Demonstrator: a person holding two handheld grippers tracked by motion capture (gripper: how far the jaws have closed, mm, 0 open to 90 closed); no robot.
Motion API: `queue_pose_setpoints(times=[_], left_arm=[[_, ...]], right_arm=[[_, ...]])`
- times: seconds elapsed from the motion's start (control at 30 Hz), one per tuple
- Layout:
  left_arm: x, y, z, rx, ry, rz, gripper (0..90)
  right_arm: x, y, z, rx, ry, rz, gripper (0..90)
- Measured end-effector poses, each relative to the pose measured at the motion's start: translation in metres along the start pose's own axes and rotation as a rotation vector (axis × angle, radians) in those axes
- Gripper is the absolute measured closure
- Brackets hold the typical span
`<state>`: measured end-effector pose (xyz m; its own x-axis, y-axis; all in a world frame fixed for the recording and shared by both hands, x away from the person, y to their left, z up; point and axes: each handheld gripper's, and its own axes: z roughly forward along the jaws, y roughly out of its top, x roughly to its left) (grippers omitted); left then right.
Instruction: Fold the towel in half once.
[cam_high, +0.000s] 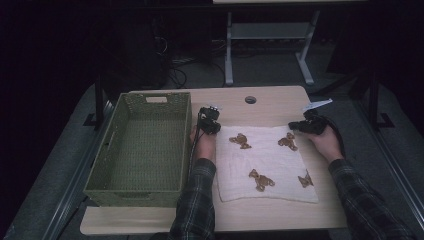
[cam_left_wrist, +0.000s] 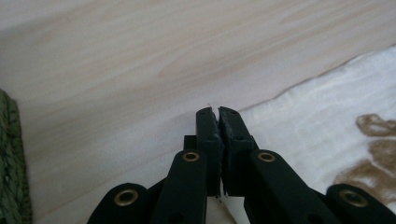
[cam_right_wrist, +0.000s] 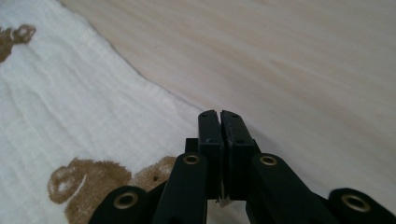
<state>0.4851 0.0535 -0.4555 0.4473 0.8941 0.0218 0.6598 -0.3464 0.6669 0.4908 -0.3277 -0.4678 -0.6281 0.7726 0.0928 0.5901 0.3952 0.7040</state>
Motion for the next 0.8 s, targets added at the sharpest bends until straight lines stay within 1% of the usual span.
queue_pose_setpoints(times=[0.03, 0.07, 0.1, 0.17, 0.2, 0.3, 0.33, 0.37, 0.4, 0.43, 0.47, 0.5, 0.53, 0.57, 0.63, 0.67, 0.7, 0.73, 0.77, 0.8], left_arm=[[0.000, 0.001, -0.002, -0.015, -0.004, -0.002, 87.4], [-0.001, 0.004, -0.007, -0.050, -0.012, -0.008, 87.4], [-0.001, 0.004, -0.007, -0.050, -0.012, -0.008, 87.4], [-0.003, 0.007, -0.010, -0.077, -0.026, -0.017, 87.5], [-0.006, 0.010, -0.012, -0.083, -0.033, -0.005, 87.4], [-0.008, 0.014, -0.014, -0.098, -0.038, 0.001, 87.5], [-0.010, 0.017, -0.015, -0.118, -0.037, -0.003, 87.4], [-0.010, 0.020, -0.017, -0.121, -0.033, 0.006, 87.4], [-0.010, 0.023, -0.020, -0.131, -0.029, 0.012, 87.5], [-0.011, 0.026, -0.022, -0.148, -0.024, 0.010, 87.5], [-0.010, 0.033, -0.029, -0.168, -0.018, 0.010, 87.4], [-0.010, 0.033, -0.029, -0.168, -0.018, 0.010, 87.4], [-0.010, 0.036, -0.032, -0.175, -0.017, 0.013, 87.4], [-0.010, 0.040, -0.037, -0.193, -0.015, 0.016, 87.4], [-0.010, 0.040, -0.039, -0.192, -0.021, 0.016, 87.4], [-0.010, 0.038, -0.042, -0.183, -0.029, 0.023, 87.4], [-0.010, 0.038, -0.042, -0.183, -0.029, 0.023, 87.4], [-0.010, 0.036, -0.043, -0.185, -0.034, 0.022, 87.4], [-0.009, 0.034, -0.045, -0.186, -0.039, 0.017, 87.4], [-0.009, 0.030, -0.049, -0.187, -0.054, 0.010, 87.4]], right_arm=[[-0.002, 0.002, -0.003, -0.006, -0.006, 0.001, 87.7], [-0.005, 0.006, -0.009, -0.016, -0.020, 0.002, 87.8], [-0.005, 0.006, -0.009, -0.016, -0.020, 0.002, 87.8], [-0.009, 0.012, -0.016, -0.027, -0.043, 0.001, 87.8], [-0.013, 0.018, -0.024, -0.036, -0.058, 0.016, 87.9], [-0.017, 0.022, -0.030, -0.053, -0.078, 0.016, 87.9], [-0.019, 0.025, -0.033, -0.057, -0.091, 0.011, 87.9], [-0.020, 0.027, -0.037, -0.067, -0.097, 0.018, 87.9], [-0.022, 0.030, -0.042, -0.084, -0.111, 0.008, 87.9], [-0.022, 0.030, -0.042, -0.084, -0.111, 0.008, 87.9], [-0.023, 0.034, -0.047, -0.099, -0.118, 0.000, 87.9], [-0.023, 0.034, -0.047, -0.099, -0.118, 0.000, 87.9], [-0.022, 0.035, -0.049, -0.107, -0.121, 0.001, 87.9], [-0.022, 0.037, -0.053, -0.119, -0.120, -0.003, 87.9], [-0.021, 0.037, -0.055, -0.124, -0.116, -0.005, 87.9], [-0.020, 0.036, -0.057, -0.134, -0.102, -0.001, 87.9], [-0.020, 0.036, -0.057, -0.134, -0.102, -0.001, 87.9], [-0.019, 0.032, -0.060, -0.148, -0.077, 0.004, 87.9], [-0.019, 0.032, -0.060, -0.148, -0.077, 0.004, 87.9], [-0.016, 0.027, -0.063, -0.150, -0.060, 0.004, 87.9]])
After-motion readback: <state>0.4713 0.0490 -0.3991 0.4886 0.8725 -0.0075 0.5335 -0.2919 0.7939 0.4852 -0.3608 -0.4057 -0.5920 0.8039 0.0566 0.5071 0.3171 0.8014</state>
